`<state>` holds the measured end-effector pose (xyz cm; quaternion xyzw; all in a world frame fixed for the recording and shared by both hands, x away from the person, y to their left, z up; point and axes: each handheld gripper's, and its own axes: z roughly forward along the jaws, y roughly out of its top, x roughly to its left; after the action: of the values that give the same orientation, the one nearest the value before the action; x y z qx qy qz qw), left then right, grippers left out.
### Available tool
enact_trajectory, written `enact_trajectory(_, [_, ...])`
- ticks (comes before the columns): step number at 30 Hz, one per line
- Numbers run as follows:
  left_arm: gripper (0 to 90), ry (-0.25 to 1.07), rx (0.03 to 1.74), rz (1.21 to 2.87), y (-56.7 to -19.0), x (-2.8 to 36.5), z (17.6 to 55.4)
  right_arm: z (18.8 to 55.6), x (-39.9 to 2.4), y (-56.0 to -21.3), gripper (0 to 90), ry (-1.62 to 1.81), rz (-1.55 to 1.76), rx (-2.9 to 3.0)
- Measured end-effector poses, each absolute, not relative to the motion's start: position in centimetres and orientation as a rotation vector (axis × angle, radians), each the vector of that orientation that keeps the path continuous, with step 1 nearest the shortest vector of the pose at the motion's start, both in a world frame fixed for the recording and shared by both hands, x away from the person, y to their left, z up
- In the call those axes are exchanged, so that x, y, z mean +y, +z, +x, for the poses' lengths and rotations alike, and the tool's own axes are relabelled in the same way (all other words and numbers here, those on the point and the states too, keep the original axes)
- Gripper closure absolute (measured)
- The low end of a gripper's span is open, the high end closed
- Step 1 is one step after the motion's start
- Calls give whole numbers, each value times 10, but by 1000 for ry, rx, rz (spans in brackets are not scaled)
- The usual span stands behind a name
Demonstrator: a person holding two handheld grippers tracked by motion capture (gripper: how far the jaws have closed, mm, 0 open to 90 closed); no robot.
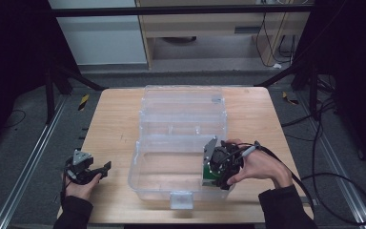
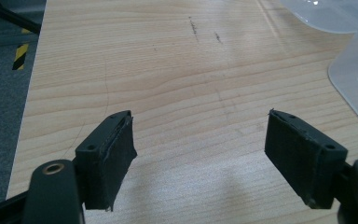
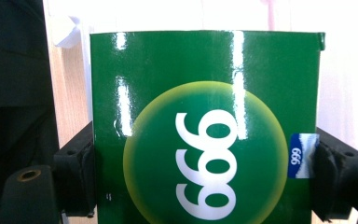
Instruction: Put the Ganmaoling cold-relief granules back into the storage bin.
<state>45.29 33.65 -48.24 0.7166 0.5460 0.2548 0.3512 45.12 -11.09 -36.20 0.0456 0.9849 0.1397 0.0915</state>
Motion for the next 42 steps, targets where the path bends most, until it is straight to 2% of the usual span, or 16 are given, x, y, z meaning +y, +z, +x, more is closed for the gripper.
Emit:
enact_trajectory(18, [231,661,1415,1856,-483,337,453,459,-111,-387,154,415,144,2958])
enact_trajectory(42, [231,660,1414,1856,-482,337,453,465,-105,-403,122,297,139,2988])
